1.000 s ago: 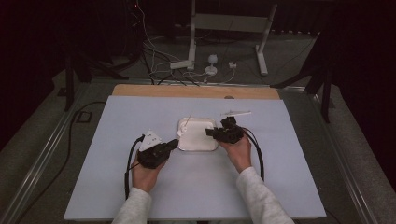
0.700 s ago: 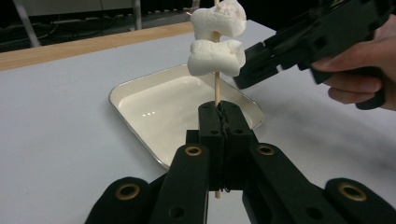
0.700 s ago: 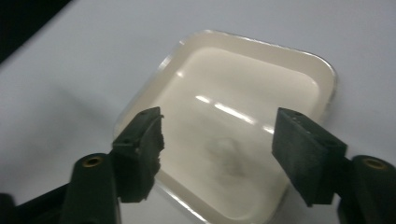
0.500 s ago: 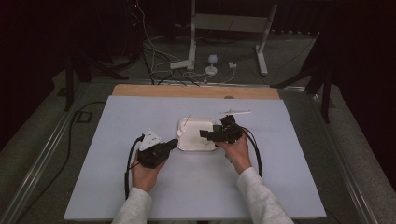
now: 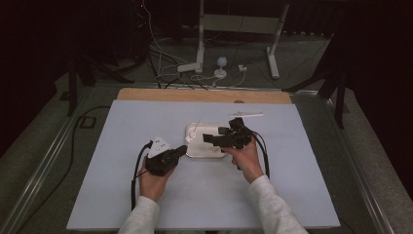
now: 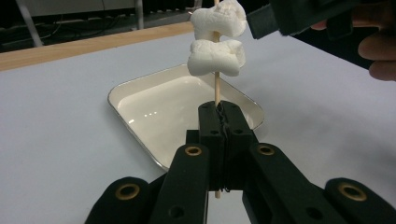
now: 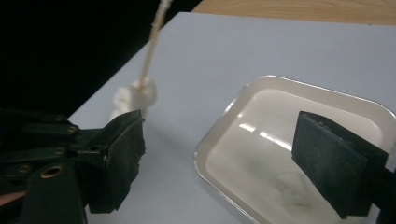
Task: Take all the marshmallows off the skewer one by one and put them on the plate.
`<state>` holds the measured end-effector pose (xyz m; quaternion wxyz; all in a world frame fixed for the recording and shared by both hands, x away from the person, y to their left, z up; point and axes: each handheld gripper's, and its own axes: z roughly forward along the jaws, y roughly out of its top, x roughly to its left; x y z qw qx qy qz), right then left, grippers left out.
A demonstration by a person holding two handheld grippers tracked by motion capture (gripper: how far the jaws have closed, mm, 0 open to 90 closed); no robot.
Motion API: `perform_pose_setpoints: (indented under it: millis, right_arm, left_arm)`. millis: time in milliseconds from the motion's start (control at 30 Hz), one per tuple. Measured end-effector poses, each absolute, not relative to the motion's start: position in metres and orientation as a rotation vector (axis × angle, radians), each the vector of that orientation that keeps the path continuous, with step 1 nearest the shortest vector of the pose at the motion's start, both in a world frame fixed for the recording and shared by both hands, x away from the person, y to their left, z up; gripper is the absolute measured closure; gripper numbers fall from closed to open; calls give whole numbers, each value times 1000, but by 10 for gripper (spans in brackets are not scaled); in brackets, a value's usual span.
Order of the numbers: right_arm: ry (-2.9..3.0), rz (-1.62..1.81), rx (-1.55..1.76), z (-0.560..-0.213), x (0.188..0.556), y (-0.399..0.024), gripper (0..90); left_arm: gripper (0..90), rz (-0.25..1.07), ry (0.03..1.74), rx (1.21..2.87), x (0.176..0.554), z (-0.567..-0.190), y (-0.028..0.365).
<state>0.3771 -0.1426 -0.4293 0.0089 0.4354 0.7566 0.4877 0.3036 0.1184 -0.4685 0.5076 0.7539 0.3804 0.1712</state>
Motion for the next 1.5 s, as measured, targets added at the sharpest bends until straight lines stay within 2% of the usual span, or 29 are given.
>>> perform_pose_setpoints:
  millis: [300,433,700,800,833,867,900,933,967,1233,1500]
  right_arm:
    - [2378,1593,1343,-421,375,-132,174]
    - [2399,1618,1320,-418,374,-124,229]
    - [2445,1637,1310,-419,374,-112,394]
    - [2473,1626,1329,-424,375,-107,541]
    - [2473,1626,1329,-424,375,-107,541]
    - [2490,1629,1341,-426,376,-106,630]
    - [2490,1629,1341,-426,376,-106,630]
    - [2478,1656,1346,-426,376,-106,690]
    - [2473,1675,1353,-426,376,-108,707]
    - [2446,1695,1350,-422,375,-114,775]
    - [2334,1749,1383,-409,379,-134,792]
  left_arm:
    - [900,419,907,1822,302,-469,111]
    - [900,424,901,1827,301,-469,108]
    - [900,420,897,1822,300,-469,105]
    - [900,418,892,1819,299,-468,105]
    - [900,418,890,1818,299,-468,105]
    - [900,416,887,1818,299,-468,105]
    - [900,414,885,1818,299,-468,105]
    - [900,412,879,1821,299,-468,105]
    - [900,413,876,1821,299,-468,105]
    - [900,404,851,1830,299,-469,106]
    - [900,409,829,1866,299,-473,103]
